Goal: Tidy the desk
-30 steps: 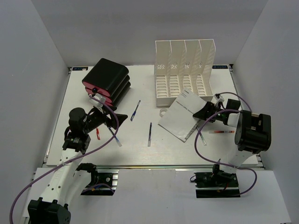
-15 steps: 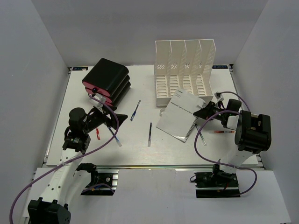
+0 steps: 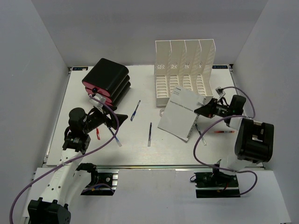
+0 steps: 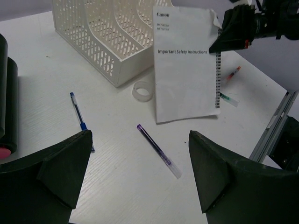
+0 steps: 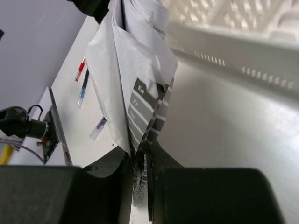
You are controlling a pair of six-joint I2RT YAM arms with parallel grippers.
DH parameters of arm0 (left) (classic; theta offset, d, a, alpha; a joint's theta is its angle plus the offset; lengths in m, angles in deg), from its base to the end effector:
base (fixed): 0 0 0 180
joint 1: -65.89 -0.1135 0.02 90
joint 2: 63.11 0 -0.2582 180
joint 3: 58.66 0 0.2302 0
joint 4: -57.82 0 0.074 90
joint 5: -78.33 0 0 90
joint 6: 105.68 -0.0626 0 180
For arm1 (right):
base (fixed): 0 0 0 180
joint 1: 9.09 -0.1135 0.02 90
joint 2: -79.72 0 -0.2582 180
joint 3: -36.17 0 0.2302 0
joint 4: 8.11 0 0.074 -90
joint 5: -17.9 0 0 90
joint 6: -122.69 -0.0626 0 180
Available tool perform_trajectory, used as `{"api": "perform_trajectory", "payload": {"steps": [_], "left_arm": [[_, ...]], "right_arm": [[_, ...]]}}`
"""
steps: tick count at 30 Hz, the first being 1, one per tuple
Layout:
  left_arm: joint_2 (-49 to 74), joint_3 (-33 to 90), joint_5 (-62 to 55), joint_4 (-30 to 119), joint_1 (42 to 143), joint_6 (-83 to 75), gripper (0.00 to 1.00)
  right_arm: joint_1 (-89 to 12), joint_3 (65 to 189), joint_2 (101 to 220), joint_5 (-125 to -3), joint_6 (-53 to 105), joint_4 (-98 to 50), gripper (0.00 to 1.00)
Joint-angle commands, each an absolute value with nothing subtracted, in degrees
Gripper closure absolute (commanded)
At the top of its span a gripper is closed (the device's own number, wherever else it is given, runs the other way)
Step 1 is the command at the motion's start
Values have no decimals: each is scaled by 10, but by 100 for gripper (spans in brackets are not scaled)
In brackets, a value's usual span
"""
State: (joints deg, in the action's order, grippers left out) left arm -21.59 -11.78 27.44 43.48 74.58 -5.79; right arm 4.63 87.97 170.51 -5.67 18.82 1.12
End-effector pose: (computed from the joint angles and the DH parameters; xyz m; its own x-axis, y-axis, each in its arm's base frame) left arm 0.1689 -0.0658 0.2870 -0.2779 -0.0923 -0.9562 0.6958 0.6669 -0.2667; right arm 0.2938 -0.0127 0.1777 -0.6307 0.2527 -0.7337 -0.5428 0.5321 0.6498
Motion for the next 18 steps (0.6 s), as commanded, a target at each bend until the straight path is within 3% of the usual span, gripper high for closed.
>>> {"api": "perform_trajectory", "payload": {"steps": [1, 6, 11, 18], "left_arm": [[-224, -107, 295, 450, 743, -62, 6], [-221, -108, 297, 451, 743, -61, 6], [-221, -109, 295, 449, 743, -62, 6], [-219, -109, 295, 450, 743, -64, 6]], "right_arm": [[48, 967, 1627, -4, 321, -127, 100], [49, 1039, 1588, -6, 362, -231, 100], [50, 1102, 1555, -27, 287, -207, 100], [52, 1203, 1518, -180, 253, -185, 100]]}}
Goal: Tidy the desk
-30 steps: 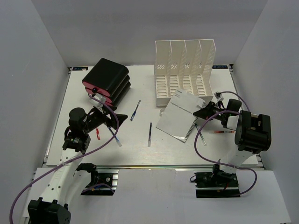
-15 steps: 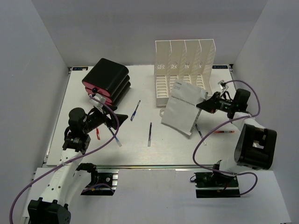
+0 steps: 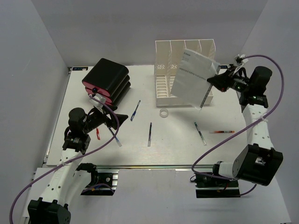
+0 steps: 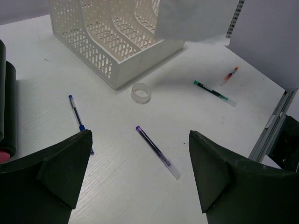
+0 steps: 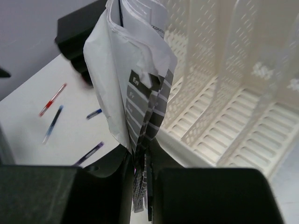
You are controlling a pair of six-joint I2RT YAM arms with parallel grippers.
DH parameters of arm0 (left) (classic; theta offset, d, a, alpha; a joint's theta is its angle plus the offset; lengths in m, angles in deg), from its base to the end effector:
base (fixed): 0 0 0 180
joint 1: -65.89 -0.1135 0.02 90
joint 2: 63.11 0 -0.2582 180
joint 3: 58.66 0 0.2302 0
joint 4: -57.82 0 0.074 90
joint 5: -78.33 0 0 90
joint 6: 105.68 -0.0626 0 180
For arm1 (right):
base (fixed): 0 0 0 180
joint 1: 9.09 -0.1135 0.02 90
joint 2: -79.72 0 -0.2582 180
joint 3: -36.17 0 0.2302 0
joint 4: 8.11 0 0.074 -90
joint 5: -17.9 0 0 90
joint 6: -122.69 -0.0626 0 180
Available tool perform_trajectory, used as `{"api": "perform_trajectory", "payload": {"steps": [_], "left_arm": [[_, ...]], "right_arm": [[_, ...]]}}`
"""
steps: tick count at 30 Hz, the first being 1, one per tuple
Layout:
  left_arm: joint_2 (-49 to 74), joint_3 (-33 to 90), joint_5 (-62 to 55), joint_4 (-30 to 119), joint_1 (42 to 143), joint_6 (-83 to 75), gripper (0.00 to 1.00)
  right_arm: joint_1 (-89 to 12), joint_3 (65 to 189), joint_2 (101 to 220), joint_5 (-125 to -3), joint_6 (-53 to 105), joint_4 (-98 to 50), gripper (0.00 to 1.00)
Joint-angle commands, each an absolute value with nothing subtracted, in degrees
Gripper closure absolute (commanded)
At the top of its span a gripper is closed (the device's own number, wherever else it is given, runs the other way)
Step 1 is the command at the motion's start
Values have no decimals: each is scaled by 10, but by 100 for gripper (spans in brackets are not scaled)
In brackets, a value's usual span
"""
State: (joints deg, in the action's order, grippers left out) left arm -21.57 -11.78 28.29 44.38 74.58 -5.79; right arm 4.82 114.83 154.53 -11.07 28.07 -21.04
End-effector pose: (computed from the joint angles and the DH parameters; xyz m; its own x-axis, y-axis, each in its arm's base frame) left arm 0.1686 -0.0664 0.2890 -0.2651 -0.0927 -0.9598 0.7094 0.6554 -0.2592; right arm 0.2898 -0.0154 0.3617 -0.2109 0.0924 -0.9731 -0.7075 0.6726 0.2172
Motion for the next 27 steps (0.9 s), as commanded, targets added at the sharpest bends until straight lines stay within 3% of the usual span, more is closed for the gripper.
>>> {"api": "perform_trajectory", "payload": {"steps": [1, 8, 27], "left_arm": [[-219, -109, 295, 449, 743, -64, 6], [-217, -107, 294, 447, 743, -65, 6], [-207, -106, 294, 445, 743, -66, 6]], "right_arm": [[52, 1210, 1516, -195, 250, -175, 100], [49, 1250, 1527, -326, 237, -164, 100], [4, 1261, 1577, -462, 286, -133, 100]]}}
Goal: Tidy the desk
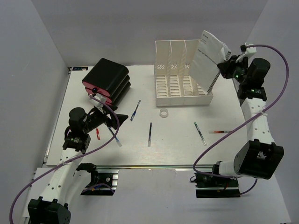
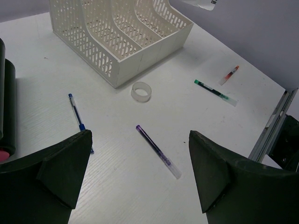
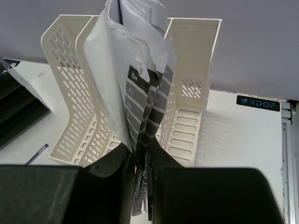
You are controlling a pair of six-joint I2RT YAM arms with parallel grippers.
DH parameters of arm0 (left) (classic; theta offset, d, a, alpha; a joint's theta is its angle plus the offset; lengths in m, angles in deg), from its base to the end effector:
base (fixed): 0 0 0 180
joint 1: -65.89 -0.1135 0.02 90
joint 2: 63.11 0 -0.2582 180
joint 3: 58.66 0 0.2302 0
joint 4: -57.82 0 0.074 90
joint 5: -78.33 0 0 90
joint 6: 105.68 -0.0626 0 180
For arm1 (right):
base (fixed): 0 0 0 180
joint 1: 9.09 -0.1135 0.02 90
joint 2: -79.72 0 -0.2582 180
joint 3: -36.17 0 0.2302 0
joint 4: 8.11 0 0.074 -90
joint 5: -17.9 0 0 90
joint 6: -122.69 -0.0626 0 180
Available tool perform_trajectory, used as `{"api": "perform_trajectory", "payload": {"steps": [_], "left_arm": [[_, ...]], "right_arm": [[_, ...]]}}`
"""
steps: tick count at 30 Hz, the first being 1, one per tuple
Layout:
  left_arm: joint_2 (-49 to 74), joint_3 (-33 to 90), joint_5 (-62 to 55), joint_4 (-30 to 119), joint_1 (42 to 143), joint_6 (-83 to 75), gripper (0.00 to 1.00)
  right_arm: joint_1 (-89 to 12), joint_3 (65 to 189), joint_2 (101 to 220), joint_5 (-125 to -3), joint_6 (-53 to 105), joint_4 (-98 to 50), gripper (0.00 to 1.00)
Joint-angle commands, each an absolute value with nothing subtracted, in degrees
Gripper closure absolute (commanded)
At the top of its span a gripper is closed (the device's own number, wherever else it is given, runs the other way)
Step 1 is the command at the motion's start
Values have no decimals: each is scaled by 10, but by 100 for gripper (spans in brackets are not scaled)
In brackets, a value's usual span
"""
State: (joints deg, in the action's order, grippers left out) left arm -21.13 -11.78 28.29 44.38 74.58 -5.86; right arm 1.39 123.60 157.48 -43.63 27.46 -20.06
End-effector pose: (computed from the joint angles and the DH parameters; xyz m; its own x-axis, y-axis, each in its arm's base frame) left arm 0.1699 -0.0666 0.2878 -0.2715 -0.0908 -0.9582 0.7077 0.6559 -0.2626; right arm 0.3212 -0.0291 0.3994 -0.0671 0.0939 -0.9933 -0.3036 0.9464 0.1100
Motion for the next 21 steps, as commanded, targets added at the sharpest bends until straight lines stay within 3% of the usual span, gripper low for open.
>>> {"api": "perform_trajectory", "payload": {"steps": [1, 21], "left_arm": [[-208, -106, 294, 444, 743, -67, 6], [-192, -105, 277, 439, 743, -67, 5]], "right_arm": [[-6, 1263, 1585, -468, 288, -129, 100], [-142, 1218, 1666, -661, 365, 45, 100]]}}
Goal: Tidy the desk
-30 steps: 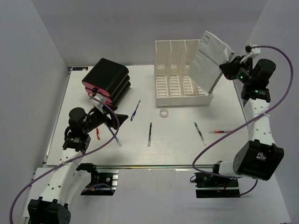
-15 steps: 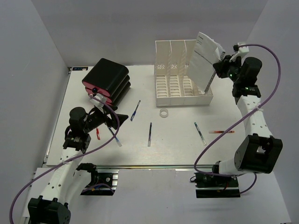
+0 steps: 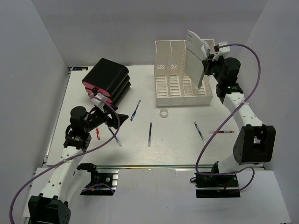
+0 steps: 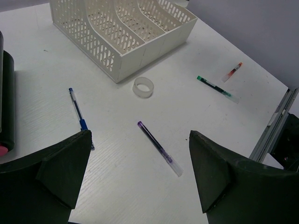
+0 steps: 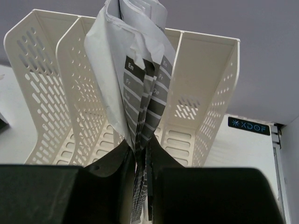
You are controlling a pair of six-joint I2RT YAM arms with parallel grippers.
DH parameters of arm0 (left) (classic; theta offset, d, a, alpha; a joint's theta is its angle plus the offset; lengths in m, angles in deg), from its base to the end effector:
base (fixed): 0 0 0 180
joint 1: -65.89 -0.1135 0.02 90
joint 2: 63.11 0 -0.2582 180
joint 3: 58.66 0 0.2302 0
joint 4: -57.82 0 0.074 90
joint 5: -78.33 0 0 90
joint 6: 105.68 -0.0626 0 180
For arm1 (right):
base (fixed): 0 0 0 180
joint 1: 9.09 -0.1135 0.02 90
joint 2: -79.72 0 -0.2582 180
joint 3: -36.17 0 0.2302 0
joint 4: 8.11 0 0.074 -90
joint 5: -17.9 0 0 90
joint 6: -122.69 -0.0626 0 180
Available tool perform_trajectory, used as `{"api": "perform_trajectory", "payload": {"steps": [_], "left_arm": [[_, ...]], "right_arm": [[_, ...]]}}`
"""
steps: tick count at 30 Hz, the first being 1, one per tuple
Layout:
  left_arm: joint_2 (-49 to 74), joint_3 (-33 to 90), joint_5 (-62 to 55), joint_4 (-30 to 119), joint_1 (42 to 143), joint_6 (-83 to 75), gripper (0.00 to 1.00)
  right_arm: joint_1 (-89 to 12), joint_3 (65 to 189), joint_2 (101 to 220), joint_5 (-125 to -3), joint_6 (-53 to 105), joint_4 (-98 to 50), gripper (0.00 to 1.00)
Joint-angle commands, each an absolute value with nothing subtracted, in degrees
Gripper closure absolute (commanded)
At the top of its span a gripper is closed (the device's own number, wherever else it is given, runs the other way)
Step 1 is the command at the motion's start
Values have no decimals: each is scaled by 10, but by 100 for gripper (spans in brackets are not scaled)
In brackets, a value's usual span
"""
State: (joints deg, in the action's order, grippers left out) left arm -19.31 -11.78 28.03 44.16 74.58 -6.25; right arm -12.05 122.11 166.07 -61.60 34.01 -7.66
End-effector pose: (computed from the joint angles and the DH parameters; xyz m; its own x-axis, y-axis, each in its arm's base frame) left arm 0.1754 -0.0673 0.2821 -0.2998 -0.0817 -0.9505 0.6973 0.6612 -0.2768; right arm 0.3682 0.0305 0.3696 0.0061 -0.0224 -0.9997 -0.2327 0.9723 -0.0232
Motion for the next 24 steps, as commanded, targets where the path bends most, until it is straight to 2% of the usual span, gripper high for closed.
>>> {"api": "perform_trajectory", "payload": {"steps": [1, 11, 18, 19, 20, 21, 23, 24], "left_arm": [[-191, -105, 277, 438, 743, -67, 5], [-184, -103, 276, 438, 743, -68, 5], [-188, -102, 276, 437, 743, -68, 5], [-188, -102, 275, 436, 743, -67, 5], [-189, -102, 275, 435, 743, -68, 5], [-189, -102, 274, 436, 743, -68, 5], [-191, -102, 273, 435, 743, -68, 5], [-191, -102, 273, 434, 743, -68, 5]], "right_arm": [[-147, 1209, 1669, -677, 367, 54, 100], [-185, 1116, 1702, -734, 367, 185, 100], [-188, 1056, 1696, -707, 358, 220, 100], [-187, 1051, 1695, -703, 356, 216, 98], [-187, 1046, 1694, -698, 356, 212, 90], [-185, 1043, 1692, -689, 357, 206, 75], [-184, 1039, 1682, -671, 359, 190, 55], [-185, 1039, 1676, -665, 360, 182, 49]]}}
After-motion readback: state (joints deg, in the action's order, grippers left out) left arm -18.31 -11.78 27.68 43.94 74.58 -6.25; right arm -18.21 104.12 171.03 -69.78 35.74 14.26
